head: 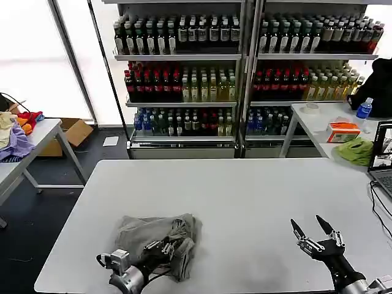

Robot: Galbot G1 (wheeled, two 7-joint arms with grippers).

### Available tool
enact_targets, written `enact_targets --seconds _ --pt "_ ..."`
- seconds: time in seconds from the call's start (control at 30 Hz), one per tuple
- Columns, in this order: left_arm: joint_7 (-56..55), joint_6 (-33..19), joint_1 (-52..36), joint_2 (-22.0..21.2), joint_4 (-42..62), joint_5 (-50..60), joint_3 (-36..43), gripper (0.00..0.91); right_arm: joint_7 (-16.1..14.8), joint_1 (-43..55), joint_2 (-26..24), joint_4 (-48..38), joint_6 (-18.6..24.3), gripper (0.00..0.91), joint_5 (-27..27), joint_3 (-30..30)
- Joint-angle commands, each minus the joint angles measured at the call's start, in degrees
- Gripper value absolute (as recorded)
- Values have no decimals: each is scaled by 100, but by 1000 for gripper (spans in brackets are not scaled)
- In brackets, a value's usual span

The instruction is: Fold and organize the clothes.

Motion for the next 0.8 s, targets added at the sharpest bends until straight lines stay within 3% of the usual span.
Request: enact_targets --seconds 0.03,0.17,0.33,0.53,0.8 --pt "-11 66 -365 -173 38 69 467 907 0 -24 32 24 -9 907 -8 -15" --pt "-24 116 -78 -33 -660 -168 -192 907 -3 -7 53 28 -20 907 -13 -68" --pt "-34 252 484 164 -1757 -815 -1572 907 -5 34 38 24 -24 907 -6 -92" --pt "292 290 941 137 -1319 -14 -3337 907 -3 76 -2 -28 -13 907 -6 -181" --pt "348 303 1098 -13 -123 582 -3121 907 -7 118 -21 -43 5 907 -17 -291"
